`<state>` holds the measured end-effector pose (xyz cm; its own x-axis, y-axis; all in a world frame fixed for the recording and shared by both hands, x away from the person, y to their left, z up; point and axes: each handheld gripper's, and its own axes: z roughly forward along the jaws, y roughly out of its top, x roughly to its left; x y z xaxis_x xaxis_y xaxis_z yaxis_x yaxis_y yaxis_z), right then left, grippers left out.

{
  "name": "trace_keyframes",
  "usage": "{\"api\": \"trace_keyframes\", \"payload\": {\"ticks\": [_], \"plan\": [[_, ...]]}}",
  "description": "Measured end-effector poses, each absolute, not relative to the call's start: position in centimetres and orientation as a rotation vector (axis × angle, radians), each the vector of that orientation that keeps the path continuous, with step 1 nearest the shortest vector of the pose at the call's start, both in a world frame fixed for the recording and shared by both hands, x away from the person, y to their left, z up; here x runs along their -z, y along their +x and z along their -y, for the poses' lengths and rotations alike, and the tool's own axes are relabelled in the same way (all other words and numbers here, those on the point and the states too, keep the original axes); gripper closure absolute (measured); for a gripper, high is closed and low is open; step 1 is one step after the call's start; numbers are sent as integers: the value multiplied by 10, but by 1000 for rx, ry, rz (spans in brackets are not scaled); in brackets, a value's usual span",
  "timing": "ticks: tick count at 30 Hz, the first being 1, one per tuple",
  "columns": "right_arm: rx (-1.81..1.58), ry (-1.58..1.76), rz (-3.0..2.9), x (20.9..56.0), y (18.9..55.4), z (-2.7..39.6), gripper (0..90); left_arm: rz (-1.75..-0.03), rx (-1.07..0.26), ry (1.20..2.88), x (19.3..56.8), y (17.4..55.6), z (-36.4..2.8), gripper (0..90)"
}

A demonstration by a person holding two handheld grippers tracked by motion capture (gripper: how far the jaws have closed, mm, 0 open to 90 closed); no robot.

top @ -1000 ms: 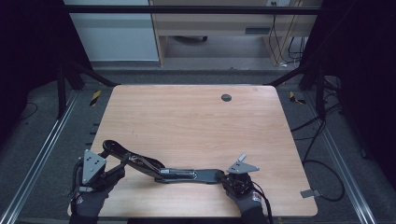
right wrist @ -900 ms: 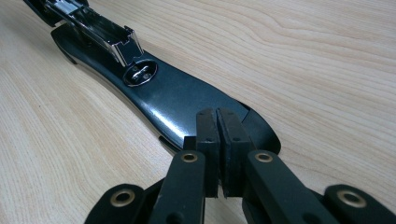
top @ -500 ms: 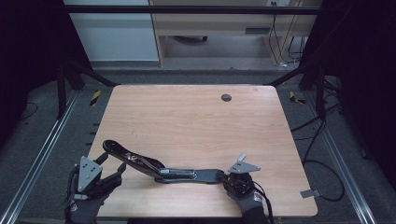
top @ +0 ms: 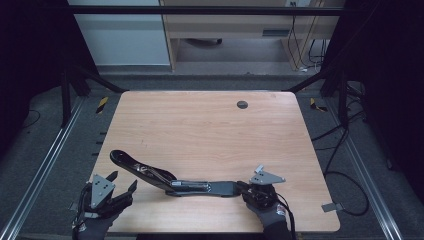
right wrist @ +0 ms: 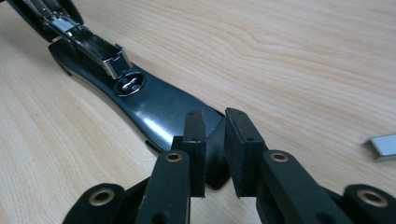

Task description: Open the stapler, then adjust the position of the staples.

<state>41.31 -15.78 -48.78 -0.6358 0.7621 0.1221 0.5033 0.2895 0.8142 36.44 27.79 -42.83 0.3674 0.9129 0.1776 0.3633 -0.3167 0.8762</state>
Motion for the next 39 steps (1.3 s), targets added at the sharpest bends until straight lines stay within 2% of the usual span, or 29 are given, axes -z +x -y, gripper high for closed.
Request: {"api": "trace_keyframes", "payload": {"ticks": [7, 23, 32, 39], "plan": [[-1219, 1171, -2211, 478, 416, 174, 717, -1130, -881, 1873, 439, 367, -278, 319], [-994, 1365, -2020, 464, 435, 233, 633, -1166, -809, 1919, 458, 378, -283, 324], [-936, 1427, -2027, 469, 451, 230, 629, -1160, -802, 1937, 461, 382, -283, 325], [-905, 1447, -2049, 474, 462, 210, 618, -1158, -802, 1938, 461, 382, -283, 324]]}}
